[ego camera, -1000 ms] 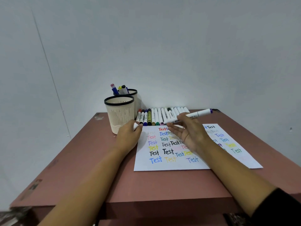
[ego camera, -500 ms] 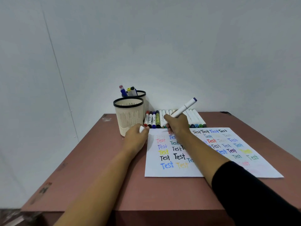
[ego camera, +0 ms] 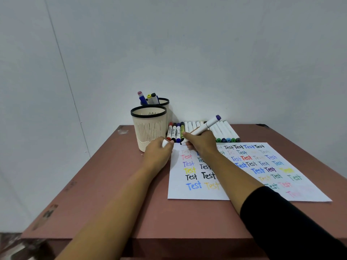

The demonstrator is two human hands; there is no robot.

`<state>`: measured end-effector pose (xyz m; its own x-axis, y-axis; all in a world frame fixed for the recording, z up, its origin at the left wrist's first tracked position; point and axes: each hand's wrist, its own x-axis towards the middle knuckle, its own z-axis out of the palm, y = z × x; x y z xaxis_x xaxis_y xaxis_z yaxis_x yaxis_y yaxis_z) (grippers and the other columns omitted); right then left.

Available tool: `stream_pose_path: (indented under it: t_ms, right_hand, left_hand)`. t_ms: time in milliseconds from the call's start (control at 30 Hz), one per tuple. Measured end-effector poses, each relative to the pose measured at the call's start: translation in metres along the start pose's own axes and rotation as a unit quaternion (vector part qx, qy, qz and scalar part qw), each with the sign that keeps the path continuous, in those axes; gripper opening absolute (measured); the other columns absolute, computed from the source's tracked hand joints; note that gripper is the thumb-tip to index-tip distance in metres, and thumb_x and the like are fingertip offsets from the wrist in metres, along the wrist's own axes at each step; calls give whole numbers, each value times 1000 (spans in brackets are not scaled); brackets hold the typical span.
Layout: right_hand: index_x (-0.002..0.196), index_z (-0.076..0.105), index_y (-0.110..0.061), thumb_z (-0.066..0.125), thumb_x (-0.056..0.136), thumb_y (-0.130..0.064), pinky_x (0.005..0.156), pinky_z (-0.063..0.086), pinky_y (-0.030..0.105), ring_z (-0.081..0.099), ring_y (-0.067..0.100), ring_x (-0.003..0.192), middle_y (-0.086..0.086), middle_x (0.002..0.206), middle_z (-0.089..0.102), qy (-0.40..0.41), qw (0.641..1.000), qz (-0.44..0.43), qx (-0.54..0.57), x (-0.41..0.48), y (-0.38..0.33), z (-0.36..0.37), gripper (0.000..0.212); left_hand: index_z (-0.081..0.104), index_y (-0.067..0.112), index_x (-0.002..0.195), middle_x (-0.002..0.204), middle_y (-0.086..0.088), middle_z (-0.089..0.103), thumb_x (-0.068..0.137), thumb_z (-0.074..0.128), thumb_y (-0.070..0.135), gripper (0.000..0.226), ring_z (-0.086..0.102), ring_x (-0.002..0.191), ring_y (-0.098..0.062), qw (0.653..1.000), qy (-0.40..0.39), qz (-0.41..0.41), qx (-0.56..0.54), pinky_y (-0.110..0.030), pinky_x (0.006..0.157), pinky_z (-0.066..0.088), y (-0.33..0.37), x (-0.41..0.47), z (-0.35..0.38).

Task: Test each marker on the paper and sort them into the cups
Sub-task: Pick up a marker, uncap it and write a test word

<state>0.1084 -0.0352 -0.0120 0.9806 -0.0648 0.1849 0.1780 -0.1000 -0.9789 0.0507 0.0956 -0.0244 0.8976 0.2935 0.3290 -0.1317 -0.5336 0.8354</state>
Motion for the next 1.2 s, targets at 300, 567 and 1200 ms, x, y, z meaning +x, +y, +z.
stream_pose_path:
  t_ms: [300,567,1200]
  right_hand:
    - [73,61,-3,71,81,-10,48,54,20,61,11,46,9,61,64,20,1000,1,-18,-2,0,0,15]
    - [66,55,-9,64,82,-8,48,53,19,62,13,50,6,59,62,45,999,7,-8,-3,0,-1,18]
    - [76,59,1,61,80,-7,50,54,24,58,13,47,9,61,61,54,998,8,-27,-3,0,0,9]
  left_hand:
    - [62,9,85,85,-10,66,91,53,31,24,61,84,-27,1000,-1,5,9,-35,74,45,0,0,0]
    - [62,10,85,86,-9,66,92,52,33,25,60,85,-26,1000,-3,2,14,-36,76,46,0,0,0]
    - [60,12,81,87,-11,66,91,53,34,25,60,85,-28,1000,-3,1,21,-37,78,47,-1,2,1]
